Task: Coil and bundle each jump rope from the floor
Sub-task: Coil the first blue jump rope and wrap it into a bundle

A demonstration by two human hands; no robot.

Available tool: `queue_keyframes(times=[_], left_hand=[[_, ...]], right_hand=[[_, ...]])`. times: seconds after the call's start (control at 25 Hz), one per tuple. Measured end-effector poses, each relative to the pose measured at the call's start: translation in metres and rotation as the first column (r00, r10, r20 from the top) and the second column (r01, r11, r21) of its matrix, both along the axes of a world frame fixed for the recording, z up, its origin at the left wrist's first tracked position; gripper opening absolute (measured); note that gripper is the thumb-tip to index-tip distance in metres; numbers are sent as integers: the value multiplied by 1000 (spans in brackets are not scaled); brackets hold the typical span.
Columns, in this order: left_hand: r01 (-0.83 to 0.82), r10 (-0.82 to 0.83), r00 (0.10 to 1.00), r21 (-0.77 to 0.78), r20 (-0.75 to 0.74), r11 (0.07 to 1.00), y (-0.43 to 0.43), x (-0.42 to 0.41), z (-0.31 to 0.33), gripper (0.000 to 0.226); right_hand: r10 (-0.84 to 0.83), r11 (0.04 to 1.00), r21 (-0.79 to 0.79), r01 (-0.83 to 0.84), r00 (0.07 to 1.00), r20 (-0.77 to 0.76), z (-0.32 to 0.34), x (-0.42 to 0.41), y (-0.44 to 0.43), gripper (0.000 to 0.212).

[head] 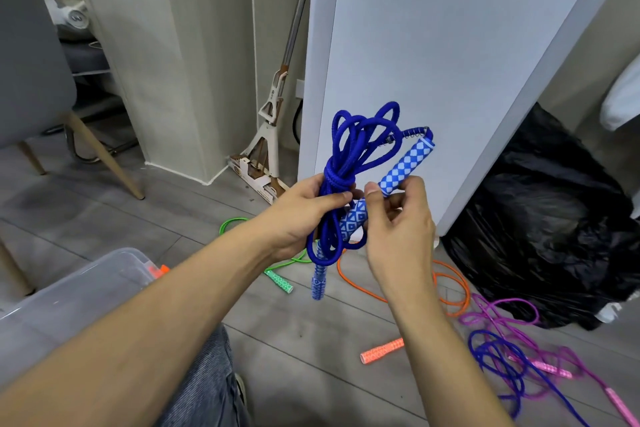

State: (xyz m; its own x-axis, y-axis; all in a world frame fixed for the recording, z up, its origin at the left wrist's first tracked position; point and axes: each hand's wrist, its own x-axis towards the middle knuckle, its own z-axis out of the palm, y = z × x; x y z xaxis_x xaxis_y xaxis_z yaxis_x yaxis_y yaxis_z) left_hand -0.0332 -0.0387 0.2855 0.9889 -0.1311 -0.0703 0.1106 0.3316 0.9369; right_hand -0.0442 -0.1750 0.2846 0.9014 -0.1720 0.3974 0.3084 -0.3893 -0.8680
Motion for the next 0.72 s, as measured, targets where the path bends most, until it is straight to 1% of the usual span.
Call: queue_keyframes(times=[0.08, 0.16, 0.28, 0.32, 0.4, 0.48, 0.52, 0.6, 0.72], left_hand=[[-58, 58, 998, -18, 9, 998, -1, 0, -1, 25], [-123, 124, 992, -41, 13, 992, -1, 3, -3, 19], [-173, 174, 985, -33, 16, 984, 0, 5, -5, 15], [-187, 187, 982, 7, 22, 982, 1, 4, -6, 15], [-200, 185, 978, 201, 94, 959, 4, 5, -9, 21], [-190, 126, 976, 407, 179, 894, 4, 8, -14, 29], [-193, 116, 975, 471, 189, 861, 5, 8, -14, 30], [-194, 120, 976, 486, 180, 852, 7, 7, -14, 30], [-178, 124, 981, 442, 150, 879, 16, 8, -13, 32]], right_hand=[[-27, 1000, -5, 28, 996, 89, -4, -3, 8, 18], [-19, 1000, -6, 21, 986, 165, -10, -4, 14, 17], [-4, 999, -47, 13, 981, 196, -16, -8, 22, 17], [-6, 999, -44, 15, 982, 191, -17, -9, 24, 17], [-33, 999, 4, 33, 984, 173, -18, -9, 24, 19], [-60, 997, 60, 52, 987, 149, -19, -7, 21, 22], [-54, 997, 69, 45, 990, 128, -19, -6, 20, 24], [-25, 997, 68, 20, 997, 77, -21, -3, 19, 23], [-4, 993, 119, 6, 1000, -12, -23, 3, 18, 19]])
